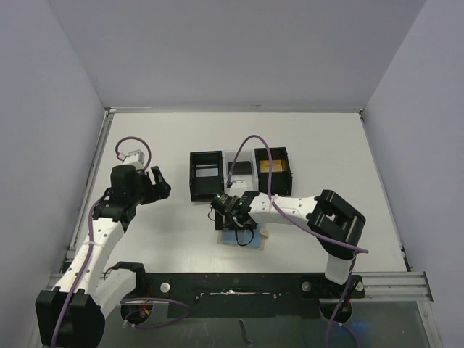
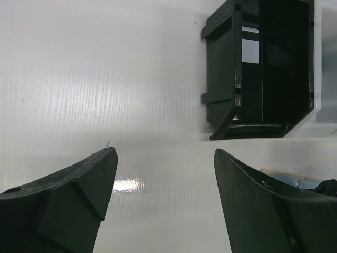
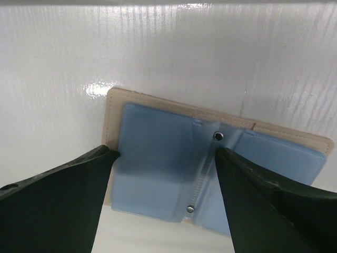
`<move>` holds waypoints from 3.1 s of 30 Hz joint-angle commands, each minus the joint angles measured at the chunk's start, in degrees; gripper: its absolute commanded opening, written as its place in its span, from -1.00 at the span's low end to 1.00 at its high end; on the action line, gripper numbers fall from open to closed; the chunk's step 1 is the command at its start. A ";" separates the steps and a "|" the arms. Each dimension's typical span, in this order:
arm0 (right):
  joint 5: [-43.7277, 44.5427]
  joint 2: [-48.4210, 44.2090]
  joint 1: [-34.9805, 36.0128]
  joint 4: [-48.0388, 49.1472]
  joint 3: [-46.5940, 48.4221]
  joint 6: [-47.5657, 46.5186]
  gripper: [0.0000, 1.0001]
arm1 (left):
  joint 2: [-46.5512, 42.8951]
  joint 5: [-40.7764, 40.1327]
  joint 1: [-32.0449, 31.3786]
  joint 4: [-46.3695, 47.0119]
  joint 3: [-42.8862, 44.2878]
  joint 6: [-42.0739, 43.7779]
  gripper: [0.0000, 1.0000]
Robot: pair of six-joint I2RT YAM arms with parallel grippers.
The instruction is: Take the credit cards out of the card holder
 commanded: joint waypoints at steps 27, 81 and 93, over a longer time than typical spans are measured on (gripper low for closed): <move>-11.00 -10.24 -3.77 18.09 -10.40 -7.70 0.14 | -0.05 21.55 -0.34 7.29 -2.59 -7.88 0.42; -0.19 2.78 1.34 -0.10 -0.24 -6.76 0.10 | -3.12 10.11 -4.94 3.50 -3.90 -9.31 0.30; -14.85 -6.79 -3.75 19.71 -12.47 -7.45 -0.27 | -2.32 11.13 -5.07 4.15 -3.98 -9.31 0.30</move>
